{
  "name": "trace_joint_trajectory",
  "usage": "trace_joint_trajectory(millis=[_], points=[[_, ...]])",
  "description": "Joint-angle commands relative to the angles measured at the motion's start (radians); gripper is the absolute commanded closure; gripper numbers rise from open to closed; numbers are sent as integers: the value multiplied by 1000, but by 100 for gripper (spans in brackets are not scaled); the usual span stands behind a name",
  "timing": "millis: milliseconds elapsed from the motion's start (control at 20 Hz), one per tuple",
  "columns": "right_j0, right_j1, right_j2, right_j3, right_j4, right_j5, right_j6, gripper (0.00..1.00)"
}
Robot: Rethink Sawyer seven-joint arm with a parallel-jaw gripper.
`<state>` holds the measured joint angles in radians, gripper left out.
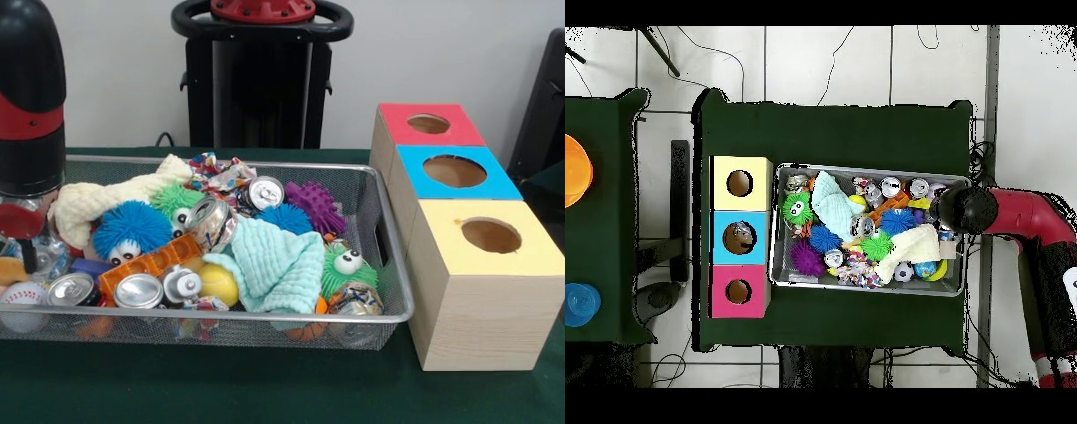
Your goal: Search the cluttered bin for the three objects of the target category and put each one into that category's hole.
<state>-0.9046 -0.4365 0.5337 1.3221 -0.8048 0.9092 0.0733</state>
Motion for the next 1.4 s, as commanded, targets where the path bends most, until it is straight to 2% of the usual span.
trace_joint_trajectory(millis=[50,650,750,1050,1400], points=[[6,67,-32,-41,-50,22,-62,100],[-4,61,-32,-38,-36,36,-64,100],[-18,20,-20,-8,-3,68,-78,100],[-40,-162,-3,152,99,123,-51,100],[-17,-259,-17,236,156,125,16,100]])
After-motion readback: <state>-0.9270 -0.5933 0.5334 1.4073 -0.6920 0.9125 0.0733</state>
